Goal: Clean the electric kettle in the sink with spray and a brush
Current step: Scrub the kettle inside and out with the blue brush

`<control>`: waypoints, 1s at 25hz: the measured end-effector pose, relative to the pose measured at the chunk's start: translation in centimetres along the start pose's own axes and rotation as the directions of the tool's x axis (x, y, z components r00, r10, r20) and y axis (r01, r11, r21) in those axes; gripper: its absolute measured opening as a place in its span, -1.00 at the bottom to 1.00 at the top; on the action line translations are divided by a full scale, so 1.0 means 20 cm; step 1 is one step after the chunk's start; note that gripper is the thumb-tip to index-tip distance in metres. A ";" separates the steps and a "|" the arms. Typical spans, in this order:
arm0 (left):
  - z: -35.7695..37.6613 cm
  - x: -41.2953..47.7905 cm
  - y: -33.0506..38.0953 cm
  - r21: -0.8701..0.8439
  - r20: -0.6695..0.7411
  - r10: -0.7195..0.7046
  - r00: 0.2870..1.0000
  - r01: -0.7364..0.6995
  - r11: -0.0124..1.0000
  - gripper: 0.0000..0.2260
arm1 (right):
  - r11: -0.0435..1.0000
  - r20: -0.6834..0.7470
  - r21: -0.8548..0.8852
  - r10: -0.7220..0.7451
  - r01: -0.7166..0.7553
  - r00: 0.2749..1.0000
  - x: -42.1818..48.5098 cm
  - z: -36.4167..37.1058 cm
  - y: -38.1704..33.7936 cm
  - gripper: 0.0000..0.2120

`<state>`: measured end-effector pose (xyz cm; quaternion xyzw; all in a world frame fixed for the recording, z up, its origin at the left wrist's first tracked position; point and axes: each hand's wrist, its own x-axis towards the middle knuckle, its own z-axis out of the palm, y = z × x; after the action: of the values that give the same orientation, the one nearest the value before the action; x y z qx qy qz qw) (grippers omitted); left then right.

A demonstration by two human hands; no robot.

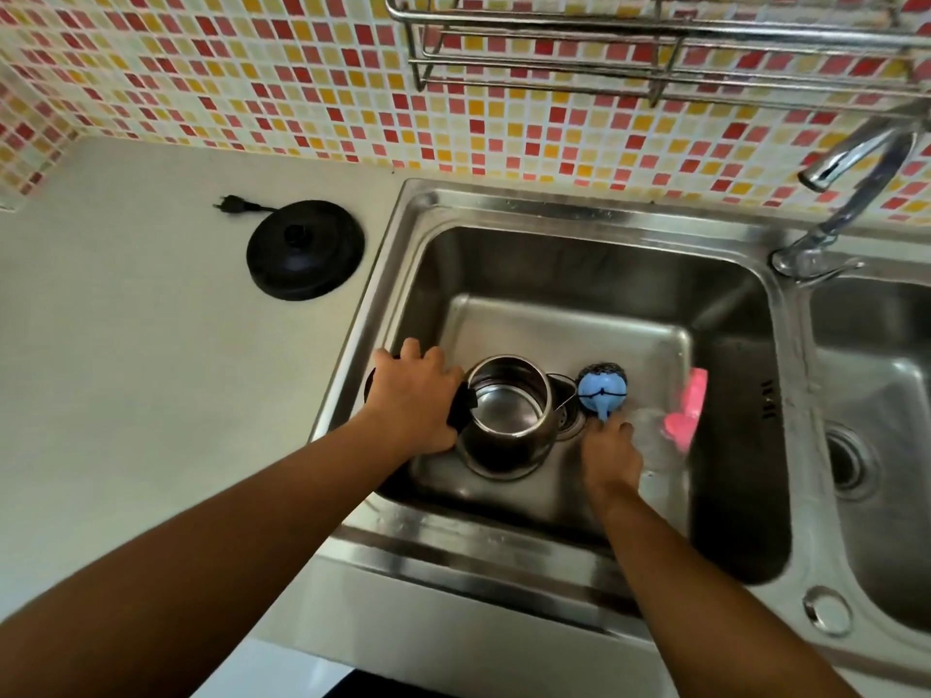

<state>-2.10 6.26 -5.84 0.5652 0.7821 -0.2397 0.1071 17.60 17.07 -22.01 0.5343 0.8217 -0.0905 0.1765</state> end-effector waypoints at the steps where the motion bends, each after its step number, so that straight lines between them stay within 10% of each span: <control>1: -0.01 0.00 0.00 0.000 0.007 -0.004 1.000 0.004 1.000 -0.45 | 1.000 0.015 -0.013 0.000 0.001 1.000 0.00 0.00 -0.01 -0.60; 10: -0.06 0.09 0.00 -0.110 0.076 0.028 0.997 -0.019 0.994 -0.63 | 0.989 0.110 0.137 0.040 -0.055 0.993 -0.02 0.00 0.01 -0.62; 16: -0.12 0.11 -0.05 -0.243 0.140 0.050 0.989 -0.015 0.970 -0.59 | 0.542 0.086 0.833 0.073 -0.112 0.994 -0.29 -0.21 0.17 -0.64; 25: -0.17 0.12 -0.16 -0.793 0.491 0.132 0.861 0.379 0.477 -0.90 | 0.532 -0.203 0.828 -0.011 0.177 0.979 -0.52 -0.53 -0.04 -0.71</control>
<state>-5.46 9.13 -3.19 0.2908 0.7790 0.0478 0.5535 18.69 11.60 -8.27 0.5137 0.7162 -0.4371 -0.1792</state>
